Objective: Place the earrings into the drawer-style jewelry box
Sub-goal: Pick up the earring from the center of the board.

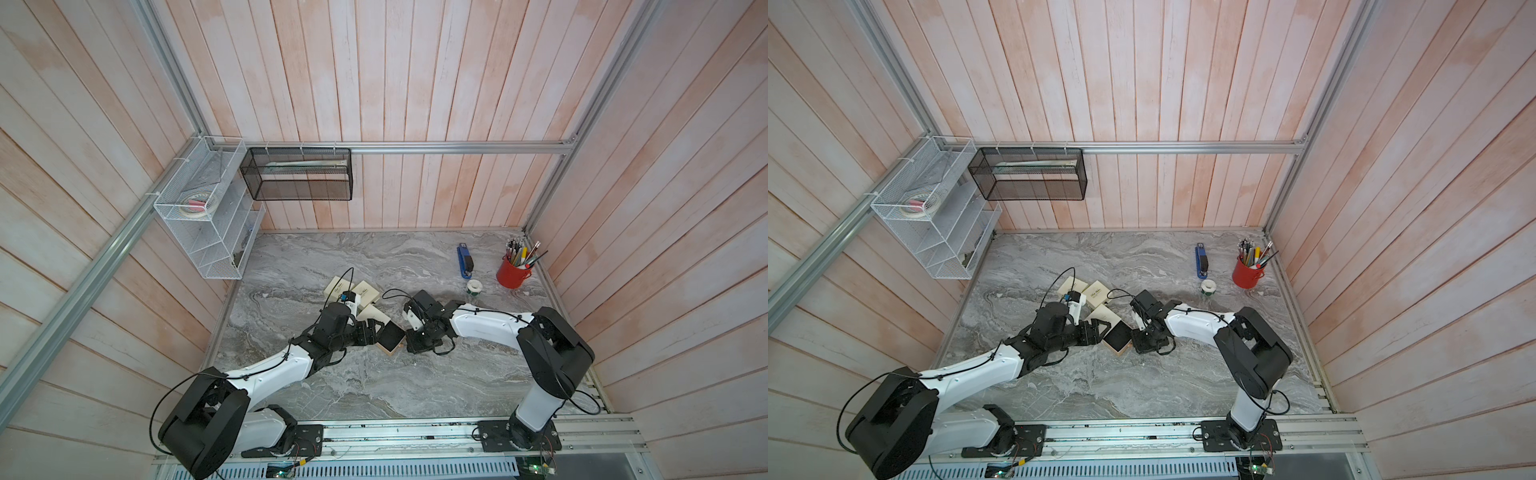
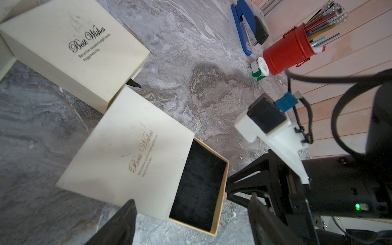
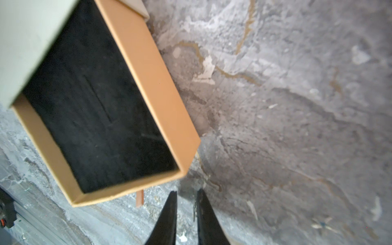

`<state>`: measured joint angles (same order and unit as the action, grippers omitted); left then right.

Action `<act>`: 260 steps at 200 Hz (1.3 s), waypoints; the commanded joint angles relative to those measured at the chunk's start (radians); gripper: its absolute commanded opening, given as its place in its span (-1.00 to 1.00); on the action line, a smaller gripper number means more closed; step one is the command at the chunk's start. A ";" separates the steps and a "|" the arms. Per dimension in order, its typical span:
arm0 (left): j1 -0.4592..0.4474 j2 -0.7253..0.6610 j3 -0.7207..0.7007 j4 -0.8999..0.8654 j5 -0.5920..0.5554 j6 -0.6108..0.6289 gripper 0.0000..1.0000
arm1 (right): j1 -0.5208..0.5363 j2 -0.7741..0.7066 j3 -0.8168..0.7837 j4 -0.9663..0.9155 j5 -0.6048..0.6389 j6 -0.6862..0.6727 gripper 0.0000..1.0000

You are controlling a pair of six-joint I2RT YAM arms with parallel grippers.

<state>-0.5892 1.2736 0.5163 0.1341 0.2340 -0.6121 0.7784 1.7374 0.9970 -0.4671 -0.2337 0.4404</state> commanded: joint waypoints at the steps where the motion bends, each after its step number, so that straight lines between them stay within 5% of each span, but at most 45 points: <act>1: 0.006 0.011 0.023 -0.003 -0.001 0.019 0.67 | 0.006 0.025 0.002 -0.032 0.015 -0.003 -0.63; 260: 0.006 0.027 0.016 0.018 0.010 0.018 0.66 | 0.018 -0.016 -0.004 -0.076 0.047 0.016 -0.70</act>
<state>-0.5873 1.2888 0.5163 0.1356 0.2348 -0.6094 0.7898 1.7294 0.9974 -0.5022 -0.2058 0.4450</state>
